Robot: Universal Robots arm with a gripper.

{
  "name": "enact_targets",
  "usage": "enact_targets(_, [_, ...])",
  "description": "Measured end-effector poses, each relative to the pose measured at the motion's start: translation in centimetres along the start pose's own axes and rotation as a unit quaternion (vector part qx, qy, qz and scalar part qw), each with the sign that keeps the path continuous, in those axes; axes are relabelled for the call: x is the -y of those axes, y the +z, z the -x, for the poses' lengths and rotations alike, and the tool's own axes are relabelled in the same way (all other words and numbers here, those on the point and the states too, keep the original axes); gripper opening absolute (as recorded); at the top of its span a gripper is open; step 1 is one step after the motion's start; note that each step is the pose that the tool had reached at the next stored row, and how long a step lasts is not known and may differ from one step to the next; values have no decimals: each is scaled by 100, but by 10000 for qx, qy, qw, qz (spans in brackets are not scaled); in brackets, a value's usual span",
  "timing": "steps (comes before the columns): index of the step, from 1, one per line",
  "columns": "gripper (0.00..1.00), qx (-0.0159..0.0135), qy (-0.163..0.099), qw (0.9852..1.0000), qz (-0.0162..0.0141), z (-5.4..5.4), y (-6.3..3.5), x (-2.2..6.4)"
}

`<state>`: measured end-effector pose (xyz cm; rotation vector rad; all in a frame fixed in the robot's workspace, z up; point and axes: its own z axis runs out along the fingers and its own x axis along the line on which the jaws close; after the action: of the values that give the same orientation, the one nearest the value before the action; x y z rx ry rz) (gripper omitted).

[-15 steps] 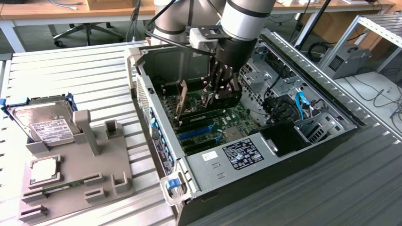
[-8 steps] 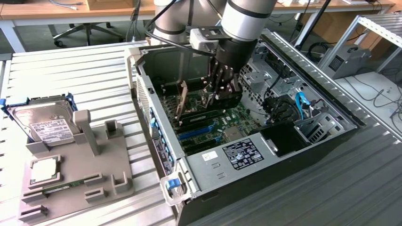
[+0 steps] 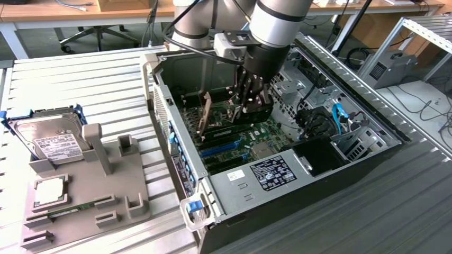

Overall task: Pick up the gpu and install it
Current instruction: 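Insert the gpu into the slot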

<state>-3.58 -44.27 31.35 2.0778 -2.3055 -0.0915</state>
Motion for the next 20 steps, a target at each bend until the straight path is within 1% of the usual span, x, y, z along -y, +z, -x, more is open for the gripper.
enact_targets(20, [26, -1, 0, 10000, 0, -53, 6, 6])
